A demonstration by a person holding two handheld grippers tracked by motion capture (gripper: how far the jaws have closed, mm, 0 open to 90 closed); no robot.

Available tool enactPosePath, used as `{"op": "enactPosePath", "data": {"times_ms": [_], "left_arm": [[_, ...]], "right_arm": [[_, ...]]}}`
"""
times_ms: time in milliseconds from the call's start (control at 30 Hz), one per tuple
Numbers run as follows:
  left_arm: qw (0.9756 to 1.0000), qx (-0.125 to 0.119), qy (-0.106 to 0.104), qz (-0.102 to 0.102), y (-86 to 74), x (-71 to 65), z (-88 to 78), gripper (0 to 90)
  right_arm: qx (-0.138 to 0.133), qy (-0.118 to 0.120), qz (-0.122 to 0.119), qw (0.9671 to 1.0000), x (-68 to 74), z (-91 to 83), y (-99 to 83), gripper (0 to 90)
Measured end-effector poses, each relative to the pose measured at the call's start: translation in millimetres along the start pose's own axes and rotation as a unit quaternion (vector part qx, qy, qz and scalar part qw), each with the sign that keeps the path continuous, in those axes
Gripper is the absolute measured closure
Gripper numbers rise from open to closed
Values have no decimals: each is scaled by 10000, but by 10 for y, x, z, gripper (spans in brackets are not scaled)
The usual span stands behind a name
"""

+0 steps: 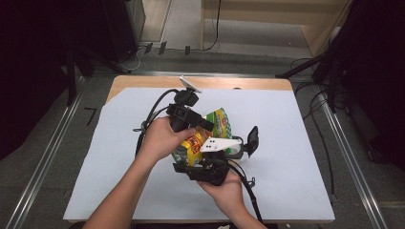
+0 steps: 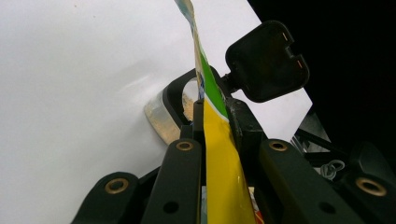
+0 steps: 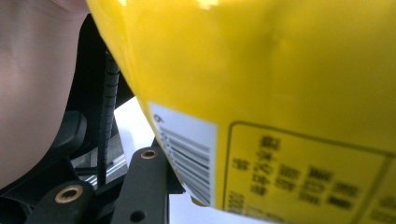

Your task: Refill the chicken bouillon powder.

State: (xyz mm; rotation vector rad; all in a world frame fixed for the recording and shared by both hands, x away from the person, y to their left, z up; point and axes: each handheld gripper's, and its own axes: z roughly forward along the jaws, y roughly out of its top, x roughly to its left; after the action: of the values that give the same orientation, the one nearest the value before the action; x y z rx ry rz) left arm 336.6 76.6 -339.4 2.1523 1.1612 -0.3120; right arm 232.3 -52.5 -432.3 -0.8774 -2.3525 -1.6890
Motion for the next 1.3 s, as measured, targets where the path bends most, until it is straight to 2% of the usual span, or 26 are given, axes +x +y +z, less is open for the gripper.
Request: {"op": "enactPosePath", "data": {"times_ms": [1300], "left_arm": [[10000, -19, 9, 17, 0, -17, 17, 834]], "right_arm": [[41, -6, 46, 10000, -3, -19, 8, 661]]}}
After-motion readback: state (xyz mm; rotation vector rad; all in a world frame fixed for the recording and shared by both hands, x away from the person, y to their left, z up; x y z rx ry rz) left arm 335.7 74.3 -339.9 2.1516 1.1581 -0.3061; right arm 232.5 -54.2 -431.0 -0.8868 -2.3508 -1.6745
